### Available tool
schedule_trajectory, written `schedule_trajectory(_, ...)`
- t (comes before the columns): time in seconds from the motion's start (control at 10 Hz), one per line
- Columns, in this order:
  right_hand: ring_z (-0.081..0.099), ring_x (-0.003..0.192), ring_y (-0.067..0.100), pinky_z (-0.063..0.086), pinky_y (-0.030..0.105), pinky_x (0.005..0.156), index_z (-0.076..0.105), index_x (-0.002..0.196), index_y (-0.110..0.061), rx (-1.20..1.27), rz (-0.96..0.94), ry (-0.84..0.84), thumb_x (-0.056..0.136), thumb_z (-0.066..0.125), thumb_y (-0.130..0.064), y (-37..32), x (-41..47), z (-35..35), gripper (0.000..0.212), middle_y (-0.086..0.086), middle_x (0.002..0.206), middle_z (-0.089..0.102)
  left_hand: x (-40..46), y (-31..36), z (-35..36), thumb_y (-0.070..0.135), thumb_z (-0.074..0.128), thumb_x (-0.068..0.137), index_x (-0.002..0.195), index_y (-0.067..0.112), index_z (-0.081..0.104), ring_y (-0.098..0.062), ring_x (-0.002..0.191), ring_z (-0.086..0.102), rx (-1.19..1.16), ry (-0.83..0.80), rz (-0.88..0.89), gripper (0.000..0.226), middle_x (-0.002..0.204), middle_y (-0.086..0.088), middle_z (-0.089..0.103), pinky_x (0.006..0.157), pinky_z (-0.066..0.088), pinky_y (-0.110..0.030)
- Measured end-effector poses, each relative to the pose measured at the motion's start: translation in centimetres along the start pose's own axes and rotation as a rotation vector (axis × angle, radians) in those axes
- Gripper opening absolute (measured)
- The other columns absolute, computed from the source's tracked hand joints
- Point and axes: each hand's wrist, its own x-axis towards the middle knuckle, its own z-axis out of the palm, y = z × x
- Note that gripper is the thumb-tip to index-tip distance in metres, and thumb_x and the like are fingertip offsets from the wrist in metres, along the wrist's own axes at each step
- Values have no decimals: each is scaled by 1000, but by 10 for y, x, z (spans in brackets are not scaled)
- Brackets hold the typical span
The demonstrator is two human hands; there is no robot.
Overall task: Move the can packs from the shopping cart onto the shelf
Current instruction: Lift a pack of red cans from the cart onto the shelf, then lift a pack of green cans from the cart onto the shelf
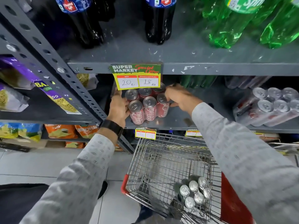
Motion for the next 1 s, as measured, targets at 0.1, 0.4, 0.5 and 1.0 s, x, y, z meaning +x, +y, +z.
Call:
schedule_trajectory(0.1, 66, 112, 29, 58, 39, 96, 70, 113, -14, -10, -34, 13, 77, 55, 1, 13, -3, -4, 41, 13, 125, 71, 0, -8, -3, 59, 32, 103, 148, 21, 50, -9, 99, 65, -24, -17, -29, 61, 148, -6, 59, 83, 50, -29)
schedule_trajectory(0.4, 68, 96, -3, 53, 14, 92, 71, 128, -12, 62, -223, 174, 87, 59, 10, 197, -75, -43, 48, -8, 106, 72, -71, -144, 2, 22, 54, 104, 146, 0, 51, -33, 141, 51, -240, 271, -118, 48, 148, -21, 56, 126, 31, -48)
schedule_trajectory(0.5, 71, 103, 23, 57, 36, 91, 71, 122, -5, 13, -26, 146, 91, 62, 5, 283, -86, -53, 34, 2, 109, 74, -85, -221, 16, 23, 51, 105, 136, 7, 59, -18, 91, 59, 725, -164, -242, 36, 101, -6, 62, 83, 53, -30)
schedule_trajectory(1.0, 63, 120, 33, 49, 41, 103, 63, 133, -2, 140, 546, -17, 101, 53, -46, 525, -40, -30, 55, 21, 139, 64, -77, -460, 107, 65, 32, 100, 148, 17, 50, -35, 124, 65, -10, -15, -949, 70, 145, -18, 62, 100, 56, -46)
